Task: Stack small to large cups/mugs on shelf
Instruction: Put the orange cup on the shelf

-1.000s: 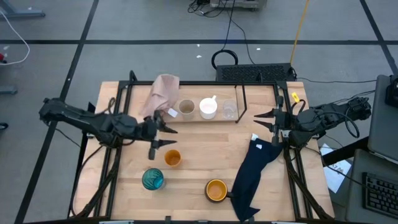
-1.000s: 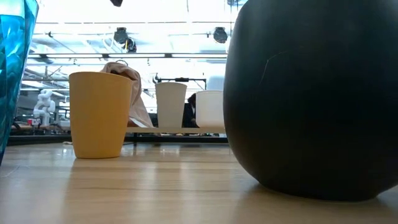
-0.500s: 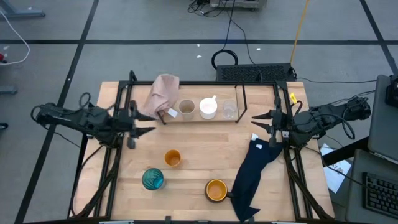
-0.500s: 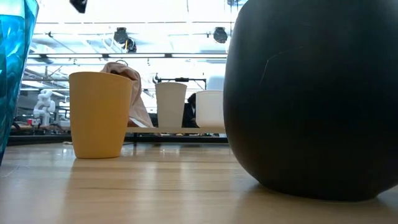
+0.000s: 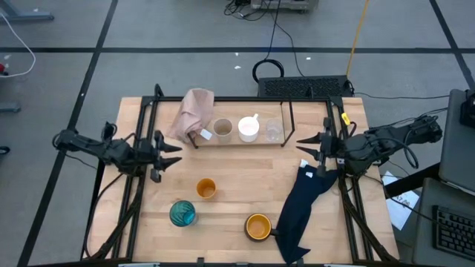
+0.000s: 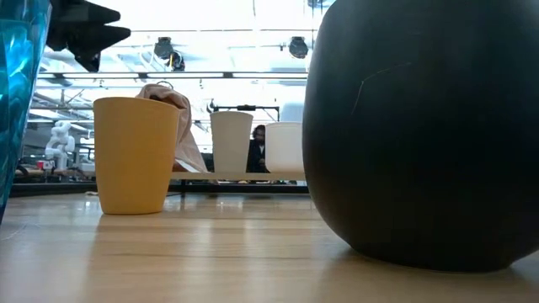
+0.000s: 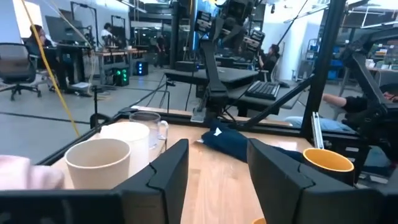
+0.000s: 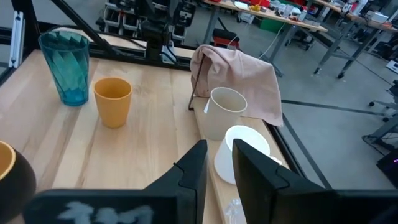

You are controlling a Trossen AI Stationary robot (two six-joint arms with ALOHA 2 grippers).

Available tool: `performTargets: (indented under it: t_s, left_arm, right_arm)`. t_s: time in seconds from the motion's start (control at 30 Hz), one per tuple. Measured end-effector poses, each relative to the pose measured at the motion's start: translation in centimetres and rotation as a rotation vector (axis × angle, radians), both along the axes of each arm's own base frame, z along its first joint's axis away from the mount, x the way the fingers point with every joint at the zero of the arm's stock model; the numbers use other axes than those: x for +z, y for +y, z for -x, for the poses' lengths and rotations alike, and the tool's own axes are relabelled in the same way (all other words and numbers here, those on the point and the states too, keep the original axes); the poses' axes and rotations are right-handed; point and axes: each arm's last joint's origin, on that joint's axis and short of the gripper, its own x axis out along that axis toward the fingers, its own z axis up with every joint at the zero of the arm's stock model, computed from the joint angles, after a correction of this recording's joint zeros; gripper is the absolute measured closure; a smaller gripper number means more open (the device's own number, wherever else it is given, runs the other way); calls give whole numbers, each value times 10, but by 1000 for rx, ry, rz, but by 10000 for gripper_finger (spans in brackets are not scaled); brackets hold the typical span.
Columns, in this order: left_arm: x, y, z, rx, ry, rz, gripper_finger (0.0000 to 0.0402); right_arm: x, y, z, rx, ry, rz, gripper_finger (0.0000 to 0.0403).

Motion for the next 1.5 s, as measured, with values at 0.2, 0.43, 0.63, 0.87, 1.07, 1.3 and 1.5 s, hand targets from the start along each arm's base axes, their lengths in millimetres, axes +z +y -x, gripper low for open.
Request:
performTargets:
  t_s: [0.2, 0.43, 0.63, 0.87, 1.07, 1.3, 1.5]
  left_arm:
    - [-2, -3, -1, -78, 1, 22, 238]
    - [-1, -3, -1, -91, -8, 17, 238]
    - [-1, -3, -1, -92, -7, 16, 238]
    - [-1, -4, -1, -112, -6, -18, 238]
    - [-4, -4, -1, -126, 27, -20, 238]
    - [-12, -4, -1, -128, 100, 10, 238]
    - [-11, -5, -1, -150, 96, 6, 238]
  right_arm:
    - [-16, 4, -21, 2, -68, 36, 335]
    - [-46, -1, -57, -43, -270, 93, 335]
    - [-30, -12, -95, 100, -278, 43, 335]
    - [-12, -24, -165, 251, -62, -1, 330]
    - [-14, -29, -227, 298, 20, -15, 276]
    - [-37, -29, -271, 296, 93, -29, 193]
    - [-65, -26, -290, 351, 152, -122, 188]
